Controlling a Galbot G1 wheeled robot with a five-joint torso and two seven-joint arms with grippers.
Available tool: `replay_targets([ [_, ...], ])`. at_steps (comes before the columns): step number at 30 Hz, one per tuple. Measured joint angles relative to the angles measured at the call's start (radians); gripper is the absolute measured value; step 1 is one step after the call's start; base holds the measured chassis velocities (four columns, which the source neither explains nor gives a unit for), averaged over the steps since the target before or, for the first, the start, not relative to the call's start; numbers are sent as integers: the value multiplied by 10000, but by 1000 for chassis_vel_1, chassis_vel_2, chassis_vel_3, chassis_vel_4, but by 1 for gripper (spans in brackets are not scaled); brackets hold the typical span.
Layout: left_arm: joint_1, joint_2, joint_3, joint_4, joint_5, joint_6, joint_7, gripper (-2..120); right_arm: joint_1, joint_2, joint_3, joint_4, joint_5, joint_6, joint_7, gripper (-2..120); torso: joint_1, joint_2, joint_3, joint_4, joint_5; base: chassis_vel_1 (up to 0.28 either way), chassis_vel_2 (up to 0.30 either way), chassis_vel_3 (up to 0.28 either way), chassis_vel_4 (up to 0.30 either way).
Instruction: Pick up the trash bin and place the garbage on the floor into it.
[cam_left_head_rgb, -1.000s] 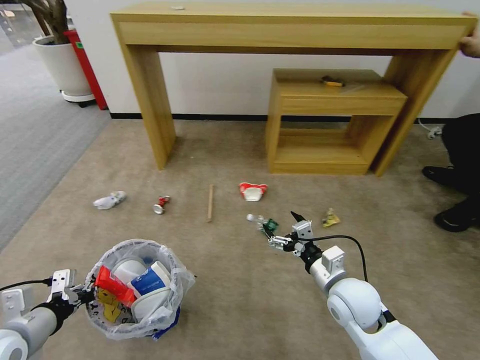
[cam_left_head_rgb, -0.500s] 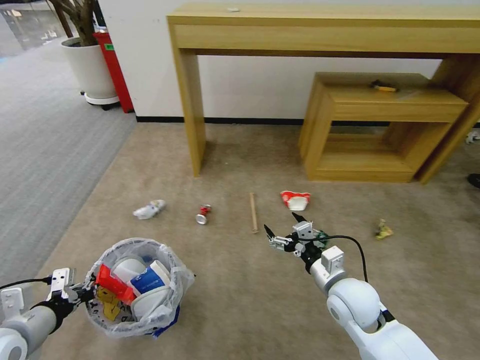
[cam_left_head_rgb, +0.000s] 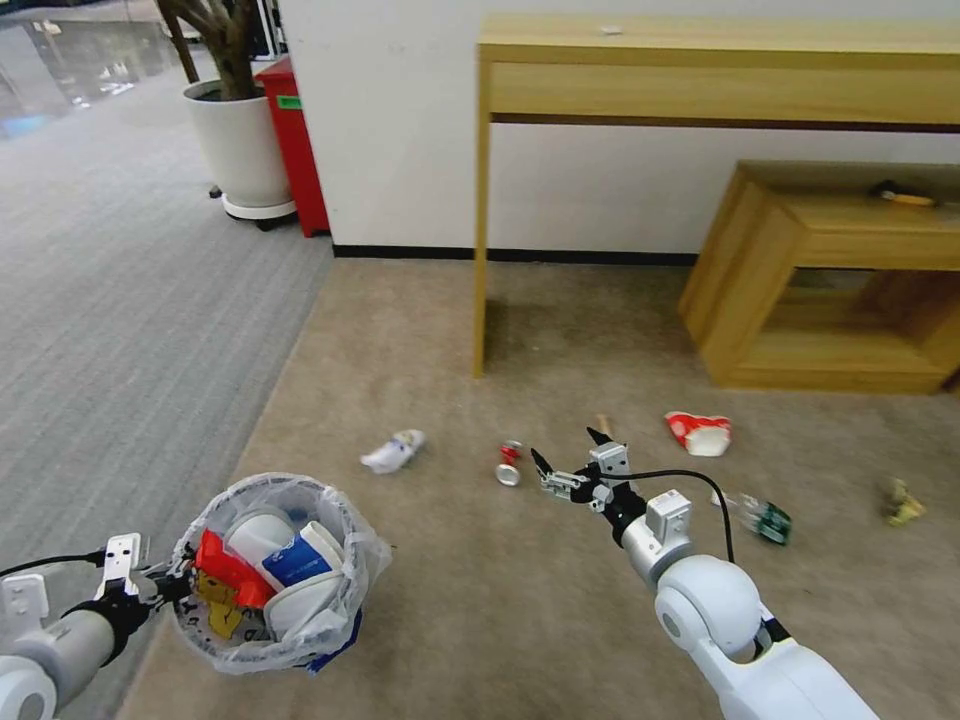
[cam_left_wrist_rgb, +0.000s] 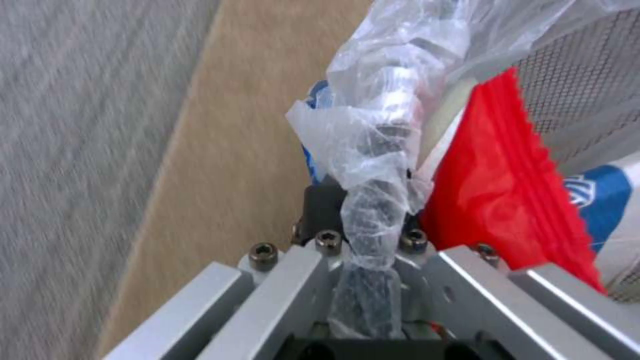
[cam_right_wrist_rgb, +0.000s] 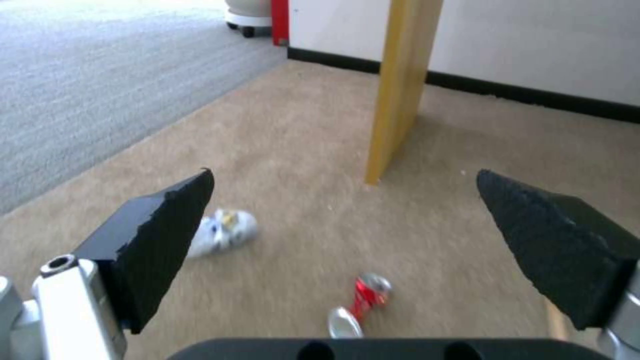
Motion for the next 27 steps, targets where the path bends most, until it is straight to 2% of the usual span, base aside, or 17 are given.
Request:
replay_targets([
  [2,14,-17,-9,-41,-6,0,11,0,-6,12,-70,-13,-2,-5,39,100,0,0,1,1,13,-11,263,8,-314],
  [5,45,-36,-15,-55,-9,0,17,0,13,19,-137,-84,4,-46,50,100,-1,1,-1,-1,2,-23,257,16,-293],
  [7,57,-43,-28,-56,-10,0,18,0,60,22,-205,-152,52,-96,50,100,-1,1,0,-3,7,-17,231,17,-250],
  [12,46,-61,-166,-60,-136,0,-138,0,796,107,-699,-721,563,-454,158,100,-1,0,1,6,3,-10,204,36,-192],
  [17,-109,-69,-386,20,-359,-1,-453,0,1832,616,-1370,-1848,1497,-1029,316,100,-1,0,0,1,6,-23,67,31,-23],
  [19,-153,-55,-584,60,-450,-1,-467,0,2388,1112,-1761,-2810,1901,-1334,389,100,-1,0,0,0,4,0,0,0,0],
  [20,-153,-55,-584,60,-450,-1,-467,0,2388,1112,-1761,-2810,1901,-1334,389,100,-1,0,0,0,4,0,0,0,0],
  [23,-158,-29,-747,78,-501,0,-448,0,3004,1769,-2206,-4070,2091,-1591,489,100,-1,0,0,2,3,0,0,0,0],
  [24,-158,-29,-747,78,-501,0,-448,0,3004,1769,-2206,-4070,2091,-1591,489,100,-1,0,0,2,3,0,0,0,0],
  [27,-203,-11,-797,116,-513,0,-436,0,3652,2289,-2654,-5333,1793,-1703,303,100,-1,0,0,3,4,0,0,0,0],
])
